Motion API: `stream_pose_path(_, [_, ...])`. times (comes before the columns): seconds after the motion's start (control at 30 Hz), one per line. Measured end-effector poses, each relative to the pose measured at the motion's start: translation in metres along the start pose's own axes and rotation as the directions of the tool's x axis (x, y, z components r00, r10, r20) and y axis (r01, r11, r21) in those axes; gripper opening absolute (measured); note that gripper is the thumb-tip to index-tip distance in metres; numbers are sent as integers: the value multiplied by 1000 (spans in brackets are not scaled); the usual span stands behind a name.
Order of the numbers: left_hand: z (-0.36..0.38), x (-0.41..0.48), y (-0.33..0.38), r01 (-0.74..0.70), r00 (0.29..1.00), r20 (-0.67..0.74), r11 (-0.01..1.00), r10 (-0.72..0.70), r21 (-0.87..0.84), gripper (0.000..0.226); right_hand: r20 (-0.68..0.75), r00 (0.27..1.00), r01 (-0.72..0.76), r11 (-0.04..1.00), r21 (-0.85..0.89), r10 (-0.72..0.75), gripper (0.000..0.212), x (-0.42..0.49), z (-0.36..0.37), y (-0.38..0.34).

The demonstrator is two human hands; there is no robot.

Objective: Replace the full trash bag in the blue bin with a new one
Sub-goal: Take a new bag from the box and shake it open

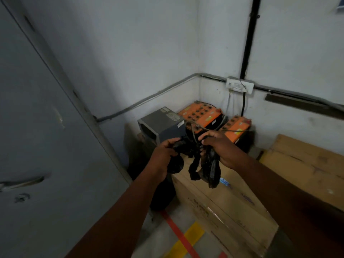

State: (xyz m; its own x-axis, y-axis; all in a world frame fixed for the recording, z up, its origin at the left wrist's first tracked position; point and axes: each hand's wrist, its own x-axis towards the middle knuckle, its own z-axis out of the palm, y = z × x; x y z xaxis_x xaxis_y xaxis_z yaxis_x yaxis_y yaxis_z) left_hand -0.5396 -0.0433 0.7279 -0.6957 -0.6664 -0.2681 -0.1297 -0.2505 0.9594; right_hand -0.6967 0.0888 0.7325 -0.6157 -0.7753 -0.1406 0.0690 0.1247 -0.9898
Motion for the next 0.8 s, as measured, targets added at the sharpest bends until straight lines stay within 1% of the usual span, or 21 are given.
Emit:
stream_pose_path(0.03, [5, 7, -5, -3, 1000, -11, 999, 4, 53, 50, 4, 1000, -6, 999, -33, 6, 13, 2, -4, 5])
stream_pose_path(0.1, [12, 21, -18, 17, 996, -87, 992, -5, 129, 46, -35, 999, -22, 995, -96, 19, 13, 6, -14, 13])
stream_pose_path(0.17, [17, 39, -37, 45, 989, -144, 981, -18, 187, 28, -126, 992, -30, 987, -159, 10, 13, 10, -26, 23])
stream_pose_path(0.23, [25, 61, -63, 96, 984, -172, 965, -54, 244, 11, -190, 982, -41, 975, -220, -2, 12, 15, -37, 37])
stream_pose_path(0.3, [37, 87, -94, 166, 976, -184, 946, -117, 279, 6, -218, 976, -66, 952, -298, -1, 9, 21, -44, 55])
stream_pose_path(0.33, [45, 102, -111, 188, 973, -186, 937, -137, 294, 8, -223, 975, -73, 938, -339, -4, 8, 24, -47, 65])
stream_pose_path(0.4, [60, 131, -149, 232, 964, -196, 926, -179, 296, 19, -207, 978, -56, 907, -418, -34, 15, 30, -53, 86])
stream_pose_path(0.47, [71, 160, -187, 271, 954, -197, 933, -227, 235, 34, -181, 982, -33, 880, -473, -61, 23, 36, -57, 108])
stream_pose_path(0.53, [79, 188, -219, 313, 940, -202, 933, -277, 179, 43, -192, 980, -46, 881, -471, -51, 26, 40, -59, 130])
stream_pose_path(0.6, [85, 216, -245, 325, 934, -195, 939, -301, 110, 53, -188, 980, -34, 890, -454, -59, 28, 46, -60, 145])
stream_pose_path(0.67, [91, 220, -239, 321, 937, -156, 947, -313, 27, 75, -165, 984, -12, 893, -449, -69, 29, 52, -58, 152])
stream_pose_path(0.7, [93, 217, -233, 312, 942, -131, 950, -308, 8, 85, -162, 984, -6, 902, -431, -71, 29, 55, -56, 152])
stream_pose_path(0.73, [95, 213, -227, 300, 949, -113, 954, -295, 25, 89, -174, 983, -16, 917, -398, -58, 28, 57, -55, 152])
stream_pose_path(0.77, [97, 204, -218, 289, 953, -116, 954, -280, 74, 89, -197, 980, -43, 945, -323, -23, 28, 58, -53, 150])
stream_pose_path(0.8, [97, 191, -208, 272, 957, -138, 954, -255, 123, 87, -219, 975, -79, 976, -201, 33, 28, 56, -49, 146])
